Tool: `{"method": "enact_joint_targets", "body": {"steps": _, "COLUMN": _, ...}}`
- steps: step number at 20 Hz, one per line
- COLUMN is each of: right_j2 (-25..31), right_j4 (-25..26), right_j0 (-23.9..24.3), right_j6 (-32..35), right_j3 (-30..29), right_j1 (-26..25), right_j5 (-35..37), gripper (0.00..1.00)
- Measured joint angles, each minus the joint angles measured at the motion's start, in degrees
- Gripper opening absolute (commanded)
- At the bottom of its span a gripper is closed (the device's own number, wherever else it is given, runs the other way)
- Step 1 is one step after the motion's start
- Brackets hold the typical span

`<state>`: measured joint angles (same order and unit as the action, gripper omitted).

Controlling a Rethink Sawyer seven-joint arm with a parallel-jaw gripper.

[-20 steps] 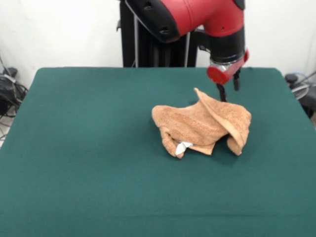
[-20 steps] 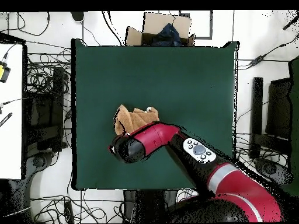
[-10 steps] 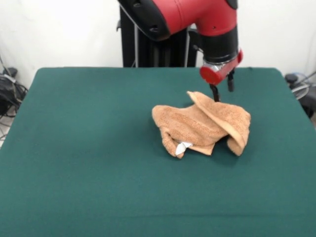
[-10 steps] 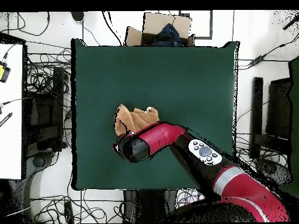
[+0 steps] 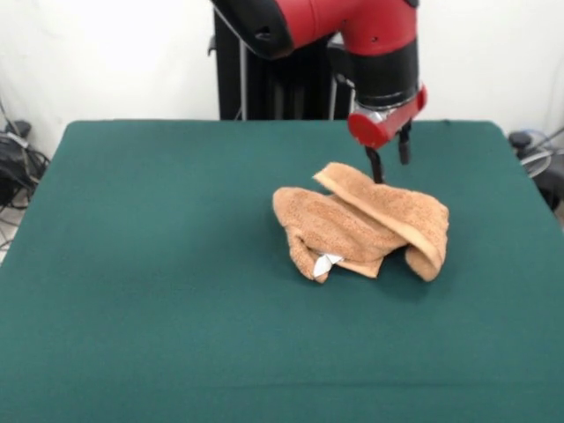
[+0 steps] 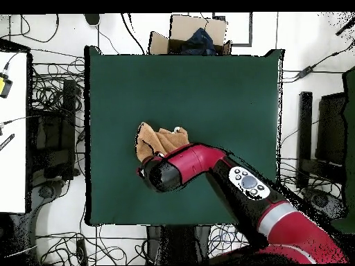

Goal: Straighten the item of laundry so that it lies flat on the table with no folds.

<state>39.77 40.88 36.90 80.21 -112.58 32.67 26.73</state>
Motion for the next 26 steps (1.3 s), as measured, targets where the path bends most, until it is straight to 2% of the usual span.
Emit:
{"method": "enact_joint_targets", "body": {"steps": 16, "right_j2": 0.57, "right_j4": -5.16, "right_j0": 2.15, "right_j6": 0.00, "right_j3": 0.08, "right_j1": 5.51, "right_j5": 1.32, "gripper": 1.00}}
{"method": "enact_joint_targets", "body": {"steps": 26, "right_j2": 0.56, "right_j4": -5.88, "right_j0": 1.45, "right_j6": 0.00, "right_j3": 1.62, "right_j1": 4.69, "right_j5": 1.81, "gripper": 1.00}}
